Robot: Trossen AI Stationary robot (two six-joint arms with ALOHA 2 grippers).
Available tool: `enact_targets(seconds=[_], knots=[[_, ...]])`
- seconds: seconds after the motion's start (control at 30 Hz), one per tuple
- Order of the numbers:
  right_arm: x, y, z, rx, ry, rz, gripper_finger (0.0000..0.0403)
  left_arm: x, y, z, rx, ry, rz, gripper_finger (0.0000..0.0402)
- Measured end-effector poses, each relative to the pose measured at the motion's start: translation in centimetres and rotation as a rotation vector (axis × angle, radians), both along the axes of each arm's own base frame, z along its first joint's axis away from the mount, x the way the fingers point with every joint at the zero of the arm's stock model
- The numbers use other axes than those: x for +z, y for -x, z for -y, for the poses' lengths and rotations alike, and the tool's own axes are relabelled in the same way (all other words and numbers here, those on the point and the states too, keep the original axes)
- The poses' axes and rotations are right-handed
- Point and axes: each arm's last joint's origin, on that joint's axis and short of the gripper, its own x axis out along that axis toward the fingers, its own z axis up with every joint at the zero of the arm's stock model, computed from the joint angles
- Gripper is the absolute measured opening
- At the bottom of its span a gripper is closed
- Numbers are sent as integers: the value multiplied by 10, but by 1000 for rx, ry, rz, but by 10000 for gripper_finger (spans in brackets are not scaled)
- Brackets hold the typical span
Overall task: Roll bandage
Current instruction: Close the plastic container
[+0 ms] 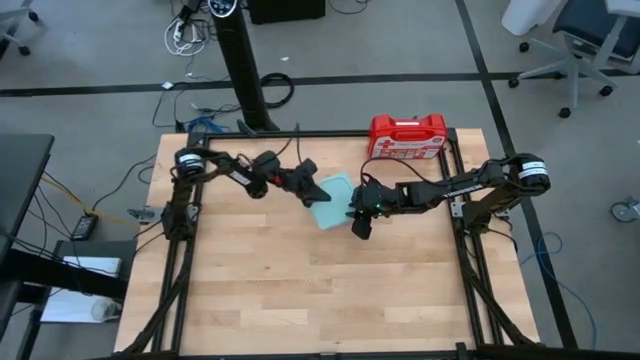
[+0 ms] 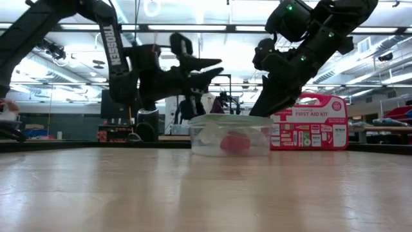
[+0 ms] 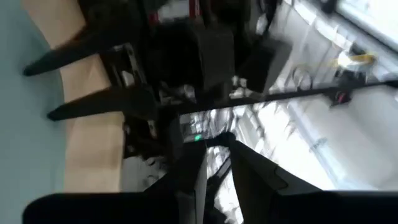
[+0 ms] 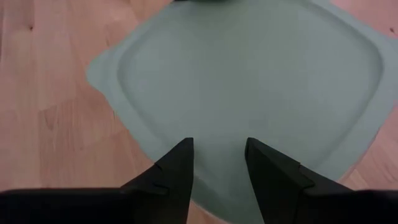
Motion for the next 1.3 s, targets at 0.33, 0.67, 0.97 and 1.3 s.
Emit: enact_targets(seconds=[0.33,0.67,0.97,1.3], knots=[[0,0,0,3,-15,2,149,74,-1,-1,-34,-124,227,76],[0,0,-1,3,-23,7,149,10,4,-3,18,-105,-46,76],[0,-1,-1,12,-27,12,149,42,7,-8,20,-88,132,76],[0,-1,-1,9,-32,12,149,66,-3,-9,2,-196,207,76]])
